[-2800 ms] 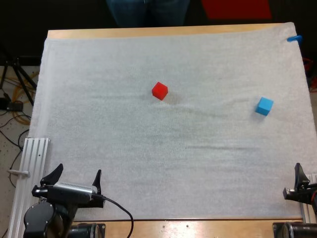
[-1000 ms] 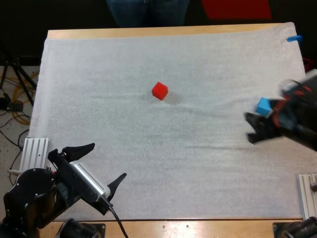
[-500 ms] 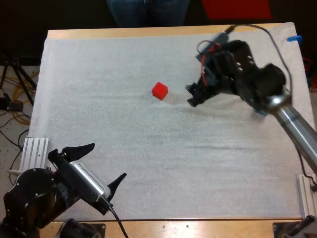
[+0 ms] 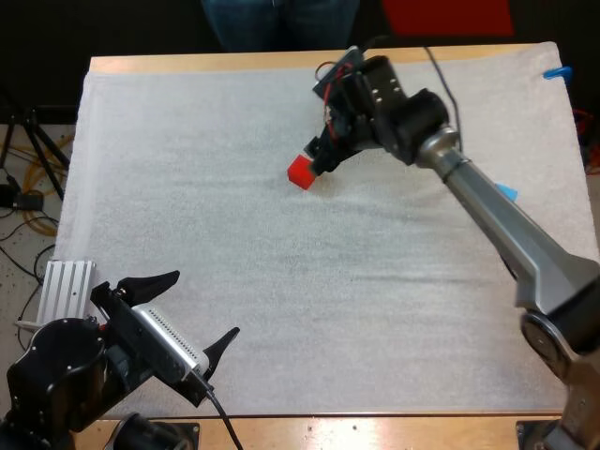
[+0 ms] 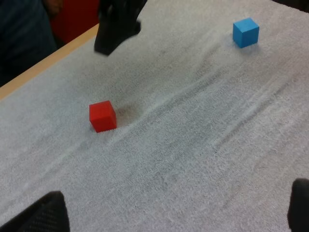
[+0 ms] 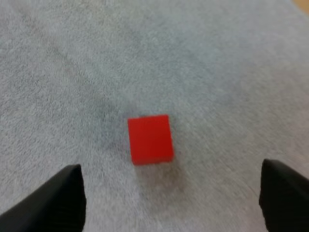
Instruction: Stack red cube on blue cube
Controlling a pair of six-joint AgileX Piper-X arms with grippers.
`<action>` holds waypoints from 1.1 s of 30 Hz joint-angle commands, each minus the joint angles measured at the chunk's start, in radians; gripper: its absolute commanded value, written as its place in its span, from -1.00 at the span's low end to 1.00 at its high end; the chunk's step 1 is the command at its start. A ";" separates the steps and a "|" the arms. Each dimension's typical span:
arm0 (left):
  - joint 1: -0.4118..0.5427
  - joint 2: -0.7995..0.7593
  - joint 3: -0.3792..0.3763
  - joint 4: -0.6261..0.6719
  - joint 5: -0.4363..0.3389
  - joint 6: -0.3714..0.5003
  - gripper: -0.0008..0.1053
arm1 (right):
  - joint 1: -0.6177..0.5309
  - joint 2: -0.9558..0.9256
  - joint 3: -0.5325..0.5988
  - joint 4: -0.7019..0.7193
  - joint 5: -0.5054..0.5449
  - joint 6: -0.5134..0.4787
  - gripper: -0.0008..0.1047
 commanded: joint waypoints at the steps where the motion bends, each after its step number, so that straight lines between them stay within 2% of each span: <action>1: -0.003 0.001 -0.008 0.003 0.004 0.000 0.65 | 0.008 0.021 -0.021 -0.018 -0.019 -0.016 0.37; 12: -0.003 0.003 -0.008 0.003 0.004 0.000 0.65 | 0.027 0.211 -0.056 -0.090 -0.019 0.006 0.36; 29: -0.003 0.003 -0.008 0.003 0.004 -0.008 0.65 | 0.027 0.339 -0.060 -0.155 0.002 0.089 0.35; 31: -0.003 0.003 -0.008 0.003 0.004 -0.008 0.65 | 0.027 0.346 -0.063 -0.147 0.002 0.112 0.23; 33: -0.003 0.003 -0.008 0.003 0.004 -0.008 0.65 | 0.027 0.345 -0.063 -0.149 0.006 0.131 -0.15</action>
